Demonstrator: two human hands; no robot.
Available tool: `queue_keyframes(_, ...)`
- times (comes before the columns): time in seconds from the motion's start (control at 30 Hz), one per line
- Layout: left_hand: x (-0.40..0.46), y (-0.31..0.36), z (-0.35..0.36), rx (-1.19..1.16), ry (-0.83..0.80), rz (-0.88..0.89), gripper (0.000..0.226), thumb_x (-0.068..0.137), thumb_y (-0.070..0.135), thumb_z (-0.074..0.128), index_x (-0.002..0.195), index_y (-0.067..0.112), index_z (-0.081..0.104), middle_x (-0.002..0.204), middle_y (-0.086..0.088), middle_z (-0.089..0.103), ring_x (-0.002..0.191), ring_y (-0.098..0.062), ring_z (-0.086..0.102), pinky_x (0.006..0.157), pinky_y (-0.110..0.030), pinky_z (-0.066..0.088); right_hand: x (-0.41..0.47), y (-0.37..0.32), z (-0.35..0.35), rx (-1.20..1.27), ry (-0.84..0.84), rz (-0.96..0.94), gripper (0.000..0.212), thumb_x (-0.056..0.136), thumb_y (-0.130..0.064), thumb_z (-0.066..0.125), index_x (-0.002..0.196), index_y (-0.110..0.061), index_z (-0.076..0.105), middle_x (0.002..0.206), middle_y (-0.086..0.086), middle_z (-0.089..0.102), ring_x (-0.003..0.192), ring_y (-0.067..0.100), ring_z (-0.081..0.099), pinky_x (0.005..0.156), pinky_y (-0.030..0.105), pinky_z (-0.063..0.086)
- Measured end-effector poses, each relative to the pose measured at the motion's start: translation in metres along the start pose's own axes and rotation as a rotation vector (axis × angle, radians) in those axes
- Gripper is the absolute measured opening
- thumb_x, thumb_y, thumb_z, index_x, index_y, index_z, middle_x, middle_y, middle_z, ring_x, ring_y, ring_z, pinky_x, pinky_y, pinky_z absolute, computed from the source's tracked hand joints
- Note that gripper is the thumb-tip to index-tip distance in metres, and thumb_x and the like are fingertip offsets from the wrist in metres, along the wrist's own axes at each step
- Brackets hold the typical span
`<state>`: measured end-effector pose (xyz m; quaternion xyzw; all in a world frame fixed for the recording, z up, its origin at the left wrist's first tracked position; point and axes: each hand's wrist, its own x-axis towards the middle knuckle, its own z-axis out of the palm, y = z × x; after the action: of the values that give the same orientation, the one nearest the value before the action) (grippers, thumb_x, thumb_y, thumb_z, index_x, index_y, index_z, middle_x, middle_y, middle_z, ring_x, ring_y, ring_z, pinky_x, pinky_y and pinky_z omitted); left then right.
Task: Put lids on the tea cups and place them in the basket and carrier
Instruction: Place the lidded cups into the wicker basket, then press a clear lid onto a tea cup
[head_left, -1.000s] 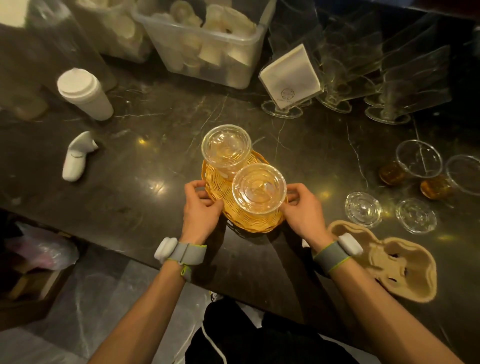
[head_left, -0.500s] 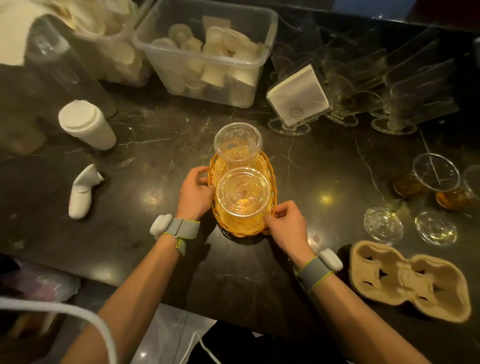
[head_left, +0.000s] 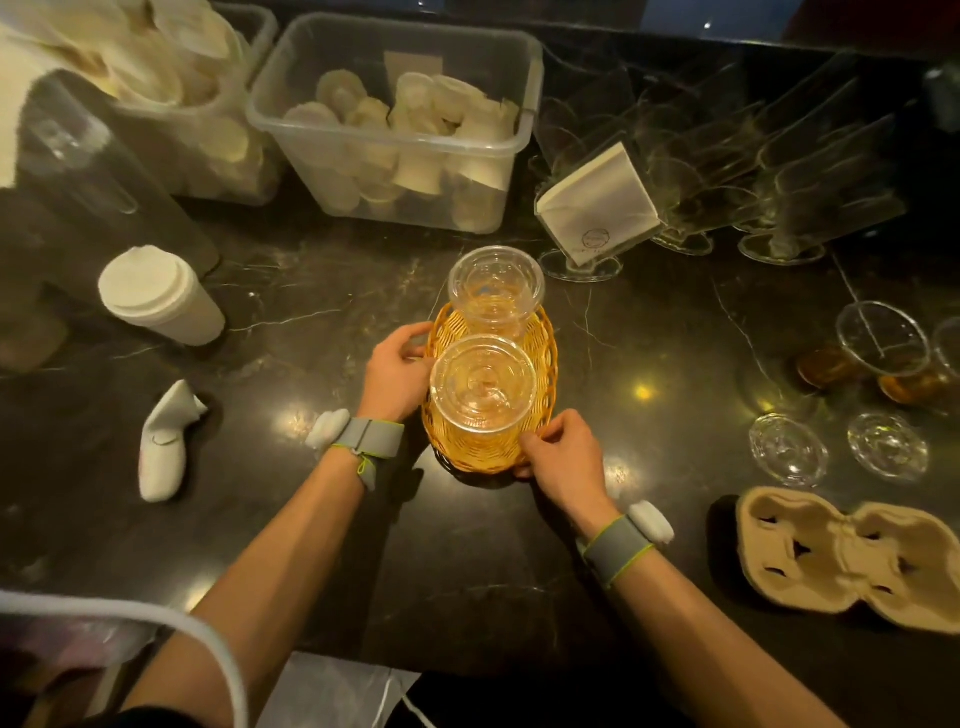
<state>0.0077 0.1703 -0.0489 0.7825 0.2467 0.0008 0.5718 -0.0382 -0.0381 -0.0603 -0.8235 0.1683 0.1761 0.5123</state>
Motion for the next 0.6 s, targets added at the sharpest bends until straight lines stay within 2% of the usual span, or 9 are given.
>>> queue_keyframes(0.1, -0.001, -0.001, -0.001, -0.004, -0.021, -0.002, 0.045, 0.084, 0.008, 0.072, 0.128, 0.017, 0.064, 0.109, -0.009, 0.070, 0.098, -0.016, 0.064, 0.090, -0.035, 0.054, 0.001, 0.001, -0.001, 0.003, -0.008, 0.010, 0.025, 0.082, -0.017, 0.068, 0.076, -0.017, 0.044, 0.076, 0.015, 0.070, 0.049, 0.017, 0.070, 0.049, 0.030, 0.053)
queue_keyframes(0.2, -0.006, -0.003, 0.000, -0.007, -0.008, -0.004, 0.036, 0.090, 0.019, 0.068, 0.126, 0.017, 0.063, 0.111, -0.006, 0.068, 0.104, -0.018, 0.063, 0.094, -0.036, 0.052, 0.000, 0.003, -0.004, 0.034, -0.030, 0.042, 0.024, 0.083, -0.028, 0.068, 0.078, -0.016, 0.047, 0.073, 0.013, 0.071, 0.050, 0.019, 0.071, 0.057, 0.037, 0.057)
queue_keyframes(0.3, -0.019, -0.009, 0.002, -0.019, 0.134, -0.018, 0.014, 0.097, 0.025, 0.057, 0.108, 0.022, 0.065, 0.100, 0.002, 0.066, 0.097, -0.015, 0.062, 0.097, -0.042, 0.051, -0.001, 0.006, -0.015, 0.104, -0.036, 0.070, 0.031, 0.080, -0.042, 0.067, 0.079, -0.015, 0.052, 0.060, 0.007, 0.070, 0.051, 0.021, 0.071, 0.058, 0.042, 0.062)
queue_keyframes(0.4, -0.041, -0.020, 0.001, -0.008, 0.229, -0.048, 0.011, 0.097, 0.030, 0.054, 0.094, 0.026, 0.063, 0.092, 0.000, 0.067, 0.090, -0.026, 0.065, 0.088, -0.052, 0.055, -0.002, 0.010, -0.032, 0.127, -0.025, 0.034, 0.041, 0.072, -0.055, 0.064, 0.079, -0.015, 0.054, 0.053, -0.003, 0.067, 0.050, 0.021, 0.070, 0.055, 0.043, 0.062)
queue_keyframes(0.47, -0.060, -0.030, 0.002, -0.005, 0.257, -0.055, 0.013, 0.097, 0.032, 0.052, 0.089, 0.028, 0.063, 0.090, -0.005, 0.069, 0.089, -0.030, 0.067, 0.082, -0.056, 0.056, -0.002, 0.014, -0.046, 0.139, -0.012, -0.013, 0.037, 0.070, -0.055, 0.062, 0.078, -0.019, 0.056, 0.053, -0.005, 0.066, 0.048, 0.021, 0.068, 0.051, 0.047, 0.060)
queue_keyframes(0.6, -0.100, -0.042, 0.006, 0.027, 0.307, -0.042, 0.030, 0.100, 0.037, 0.047, 0.078, 0.027, 0.064, 0.081, 0.000, 0.067, 0.079, -0.022, 0.062, 0.076, -0.047, 0.052, -0.003, 0.017, -0.076, 0.076, 0.029, -0.132, 0.021, 0.070, -0.055, 0.056, 0.077, -0.035, 0.061, 0.058, -0.007, 0.066, 0.049, 0.020, 0.066, 0.049, 0.048, 0.058)
